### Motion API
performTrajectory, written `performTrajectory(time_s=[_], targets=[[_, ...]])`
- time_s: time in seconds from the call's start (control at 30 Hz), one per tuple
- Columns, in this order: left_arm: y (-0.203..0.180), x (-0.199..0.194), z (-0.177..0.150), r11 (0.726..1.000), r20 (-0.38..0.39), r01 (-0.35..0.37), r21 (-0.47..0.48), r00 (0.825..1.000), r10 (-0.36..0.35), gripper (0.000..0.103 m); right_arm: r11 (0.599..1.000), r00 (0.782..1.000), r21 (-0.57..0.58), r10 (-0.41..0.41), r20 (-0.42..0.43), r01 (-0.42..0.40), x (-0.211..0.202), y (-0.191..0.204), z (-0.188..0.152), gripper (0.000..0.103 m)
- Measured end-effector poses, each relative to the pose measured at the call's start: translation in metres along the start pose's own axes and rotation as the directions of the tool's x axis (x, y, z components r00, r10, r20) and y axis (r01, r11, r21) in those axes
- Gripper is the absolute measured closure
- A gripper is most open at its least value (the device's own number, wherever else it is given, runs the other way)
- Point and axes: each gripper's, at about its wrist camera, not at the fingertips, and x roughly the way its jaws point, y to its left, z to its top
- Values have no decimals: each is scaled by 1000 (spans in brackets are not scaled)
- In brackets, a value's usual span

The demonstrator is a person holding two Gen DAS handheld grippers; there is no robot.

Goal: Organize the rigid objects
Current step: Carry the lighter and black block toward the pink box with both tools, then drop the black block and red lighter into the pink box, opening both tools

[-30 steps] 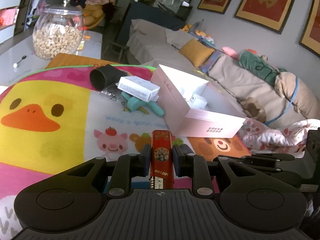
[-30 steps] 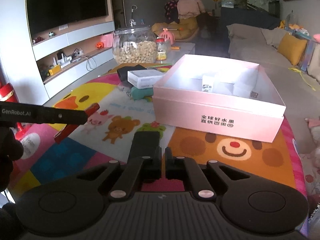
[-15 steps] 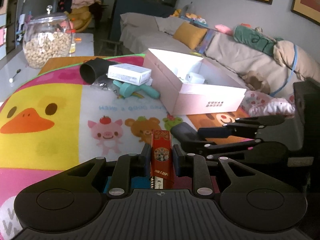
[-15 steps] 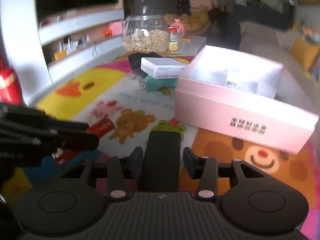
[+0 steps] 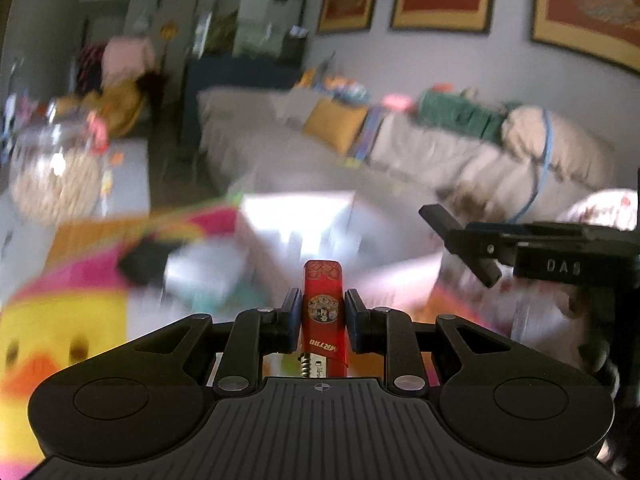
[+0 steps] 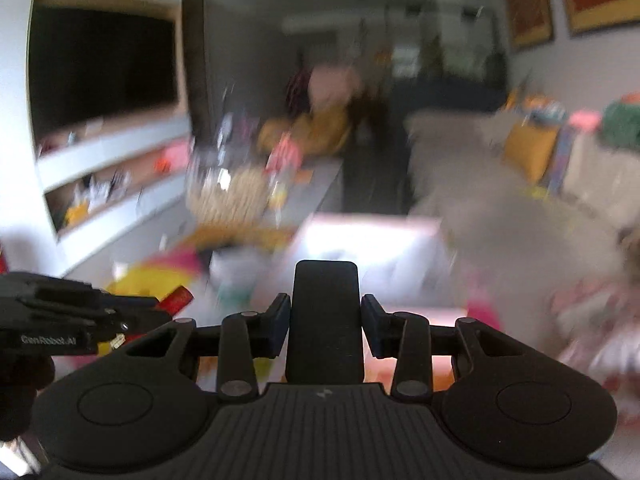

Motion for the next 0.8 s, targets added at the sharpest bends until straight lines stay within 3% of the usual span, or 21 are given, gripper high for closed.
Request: performTrajectory(time_s=[0.1,0.2,0.27,0.33,0.4,0.6,0.7,0.8], targets=[[-9,20,39,999,78,14,33,997,-17,77,999,996,20,-38,75,37,3,-10,25,65],[-1,51,69,993,118,106,-61,988,-98,77,997,991,49,-67,113,61,21,-21,45,65],[9,85,79,971,69,190,-142,981,-182,77,995,989,52,-93,114,87,37,-27,54,64],[12,119,77,965,-50,193,-178,978,-205,77,991,988,74,-115,102,107,48,-35,57,59],[12,132,66,977,-72,152,-151,984,-164,78,992,990,88,-98,106,88,50,-42,51,52],[35,113,46,985,-21,76,-154,997,-80,78,990,994,97,-102,36,98,58,-50,14,52],[59,83,43,992,48,-23,-123,998,29,78,991,997,106,-79,-10,80,60,-48,-7,52],[103,56,38,965,54,-126,-230,988,142,78,995,998,89,-48,-40,52,61,-42,-25,52]])
